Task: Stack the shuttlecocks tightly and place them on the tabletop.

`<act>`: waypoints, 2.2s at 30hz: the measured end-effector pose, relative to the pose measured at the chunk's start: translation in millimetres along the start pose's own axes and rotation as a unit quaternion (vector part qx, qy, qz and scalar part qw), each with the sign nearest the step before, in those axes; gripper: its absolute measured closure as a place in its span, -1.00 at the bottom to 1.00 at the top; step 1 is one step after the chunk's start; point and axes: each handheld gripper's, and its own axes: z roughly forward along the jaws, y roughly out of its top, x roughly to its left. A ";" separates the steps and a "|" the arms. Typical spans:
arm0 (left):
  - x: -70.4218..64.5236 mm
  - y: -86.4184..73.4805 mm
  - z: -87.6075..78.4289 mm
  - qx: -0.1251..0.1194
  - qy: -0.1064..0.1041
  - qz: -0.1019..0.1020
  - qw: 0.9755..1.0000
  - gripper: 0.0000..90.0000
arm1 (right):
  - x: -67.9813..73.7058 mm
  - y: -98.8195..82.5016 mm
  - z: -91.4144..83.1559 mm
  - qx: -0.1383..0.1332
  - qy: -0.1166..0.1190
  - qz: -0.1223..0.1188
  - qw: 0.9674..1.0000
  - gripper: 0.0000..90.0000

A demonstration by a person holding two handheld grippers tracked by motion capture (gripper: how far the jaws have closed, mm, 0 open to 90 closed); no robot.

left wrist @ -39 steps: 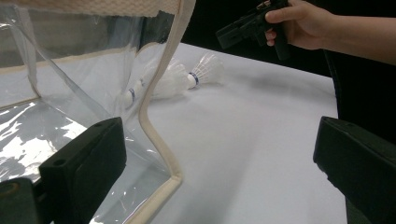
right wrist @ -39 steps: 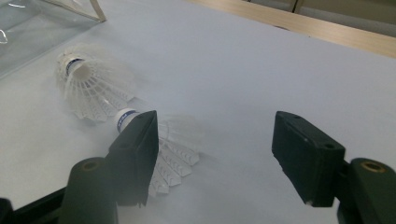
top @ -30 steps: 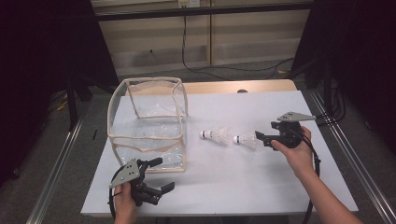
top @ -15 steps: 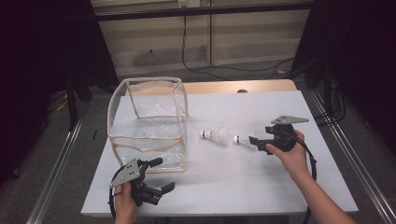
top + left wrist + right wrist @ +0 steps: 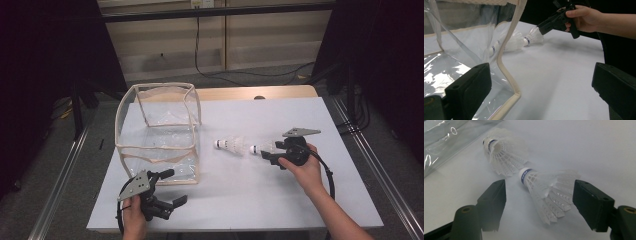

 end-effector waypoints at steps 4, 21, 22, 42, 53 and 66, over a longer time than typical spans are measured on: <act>0.0 0.1 -0.1 0.000 0.000 0.001 1.000 -0.94 | 2.2 -0.7 3.4 0.003 0.003 -0.005 1.000 -0.23; 0.2 0.3 -1.0 -0.003 0.002 0.000 1.000 -0.94 | 6.9 -3.0 16.9 0.017 0.034 -0.023 0.999 0.59; 0.2 0.3 -0.9 -0.003 0.001 0.000 1.000 -0.94 | 7.2 -2.9 17.3 0.018 0.036 -0.025 0.999 0.65; 0.2 0.7 -1.3 -0.002 0.001 0.001 1.000 -0.94 | 6.8 2.0 8.4 -0.009 0.037 -0.039 0.999 0.99; 0.2 0.7 -1.1 -0.004 0.001 0.001 1.000 -0.94 | 10.6 7.5 6.1 -0.030 0.045 -0.040 0.998 0.99; 0.3 0.5 -0.9 -0.003 0.001 0.001 1.000 -0.94 | 14.4 11.7 11.7 -0.033 0.053 -0.040 0.997 0.99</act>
